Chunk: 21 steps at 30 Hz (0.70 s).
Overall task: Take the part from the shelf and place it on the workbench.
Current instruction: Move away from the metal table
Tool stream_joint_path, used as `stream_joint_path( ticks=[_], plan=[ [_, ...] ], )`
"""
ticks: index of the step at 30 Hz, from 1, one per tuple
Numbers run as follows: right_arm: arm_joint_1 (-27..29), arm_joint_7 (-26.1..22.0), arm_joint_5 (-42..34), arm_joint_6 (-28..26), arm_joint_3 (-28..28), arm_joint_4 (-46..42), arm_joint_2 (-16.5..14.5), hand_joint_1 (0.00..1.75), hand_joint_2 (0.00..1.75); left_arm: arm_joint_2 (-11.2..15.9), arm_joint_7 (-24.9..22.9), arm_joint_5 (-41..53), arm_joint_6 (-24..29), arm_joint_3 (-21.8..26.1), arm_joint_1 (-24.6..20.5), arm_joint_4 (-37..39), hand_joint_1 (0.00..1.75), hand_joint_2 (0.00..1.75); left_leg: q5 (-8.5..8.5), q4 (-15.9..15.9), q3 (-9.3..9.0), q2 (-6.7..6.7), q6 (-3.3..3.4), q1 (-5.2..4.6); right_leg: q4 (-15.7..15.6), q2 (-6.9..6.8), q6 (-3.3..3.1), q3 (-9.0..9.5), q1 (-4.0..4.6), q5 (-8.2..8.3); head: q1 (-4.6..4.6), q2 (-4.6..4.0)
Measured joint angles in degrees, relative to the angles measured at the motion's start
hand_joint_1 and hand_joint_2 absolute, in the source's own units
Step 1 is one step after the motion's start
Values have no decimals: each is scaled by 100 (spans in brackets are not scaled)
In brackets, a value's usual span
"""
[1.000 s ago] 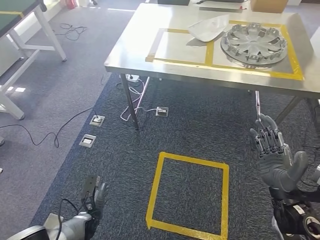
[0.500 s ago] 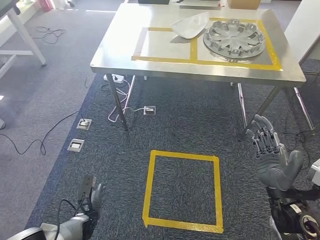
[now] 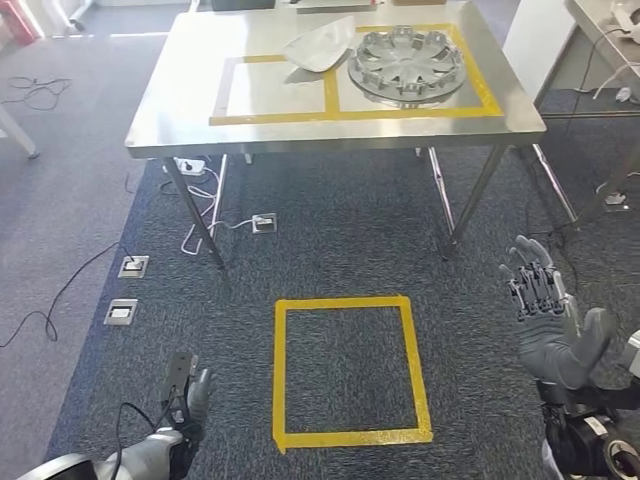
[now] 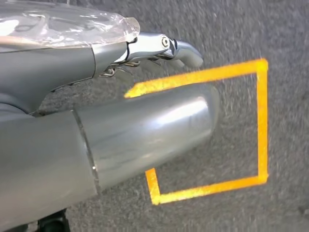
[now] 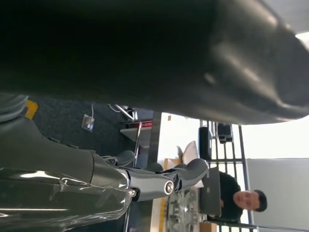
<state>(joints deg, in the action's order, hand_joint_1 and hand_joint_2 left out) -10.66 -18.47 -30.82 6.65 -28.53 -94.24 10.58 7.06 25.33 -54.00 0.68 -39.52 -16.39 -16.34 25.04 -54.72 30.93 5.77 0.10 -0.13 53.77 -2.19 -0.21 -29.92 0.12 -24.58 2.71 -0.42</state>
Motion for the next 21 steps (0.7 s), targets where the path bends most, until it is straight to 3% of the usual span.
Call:
stream_joint_path(
  ticks=[1, 3, 5, 6, 7, 8, 10, 12, 14, 16, 18, 20, 21],
  plan=[
    [-6, 3, 2, -2, 1, -6, 0, 0, 0, -2, 5, -1, -1, 1, -5, -2, 0, 0, 118, -164, 67, -133, -35, 11, -15, 58, -33, -10, -19, 26, 9, 0],
    [-14, 9, 11, -5, -1, -14, 0, 0, 0, 1, 13, -18, -22, 4, 3, -3, 0, 0, 505, -865, 384, -448, -87, 39, -23, 176, -80, -48, -34, 65, 37, 0],
    [1, 18, 22, -16, -3, -14, 0, 0, 0, 7, 10, -37, -58, 5, 37, -3, 0, 0, 791, -1617, 753, -536, -102, 51, -19, 316, -99, -92, -34, 94, 55, 0],
    [12, 22, 27, -23, -3, -14, 0, 0, 0, 9, 7, -42, -77, 6, 53, -3, 0, 0, 774, -1732, 817, -541, -103, 57, -17, 392, -96, -106, -34, 107, 60, 0],
    [23, 26, 31, -31, -3, -15, 0, 0, 0, 9, 4, -46, -92, 8, 60, -3, 0, 0, 640, -1598, 758, -547, -98, 64, -13, 469, -88, -113, -36, 118, 65, 0],
    [30, 28, 35, -37, -3, -19, -1, 0, 0, 9, 1, -50, -105, 11, 59, -3, 0, 0, 428, -1250, 592, -586, -90, 76, -8, 544, -77, -115, -38, 126, 70, 0],
    [35, 31, 49, -46, -3, -39, -1, 0, 0, 9, -4, -57, -128, 25, 50, -3, 0, 0, 69, -400, 190, -824, -68, 107, 20, 683, -41, -138, -34, 134, 79, 0],
    [55, 37, 66, -61, 5, -72, 0, 0, 0, 5, -9, -56, -151, 43, 47, -3, 0, 0, -31, -13, 18, -969, -47, 111, 39, 800, 20, -184, -36, 147, 75, 0],
    [101, 44, 80, -85, 25, -107, 1, 0, 0, -19, -16, -47, -177, 53, 42, -4, 0, 0, -49, 15, 14, -859, -1, 97, 31, 899, 95, -236, -54, 172, 66, 0],
    [143, 45, 90, -104, 44, -148, 4, 0, 0, -45, -32, -29, -196, 61, 26, -8, 0, 0, -83, 56, 9, -729, 76, 105, 195, 730, 158, -349, -57, 53, 41, 0],
    [163, 45, 97, -110, 59, -178, 10, 0, 0, -57, -51, -15, -211, 64, 22, -9, 0, 0, -100, 80, 10, -594, 130, 101, 826, 407, 210, -627, -60, -323, -3, 0],
    [183, 48, 101, -116, 74, -185, 14, 0, 0, -63, -66, -13, -217, 65, 37, -9, 0, 0, -98, 78, 18, -455, 143, 88, 1628, 281, 256, -958, -78, -684, -24, 0],
    [195, 49, 101, -119, 79, -185, 15, 0, 0, -65, -71, -13, -217, 66, 42, -9, 0, 0, -96, 77, 20, -384, 142, 86, 1817, 262, 270, -1026, -84, -727, -25, 0]
  ],
)
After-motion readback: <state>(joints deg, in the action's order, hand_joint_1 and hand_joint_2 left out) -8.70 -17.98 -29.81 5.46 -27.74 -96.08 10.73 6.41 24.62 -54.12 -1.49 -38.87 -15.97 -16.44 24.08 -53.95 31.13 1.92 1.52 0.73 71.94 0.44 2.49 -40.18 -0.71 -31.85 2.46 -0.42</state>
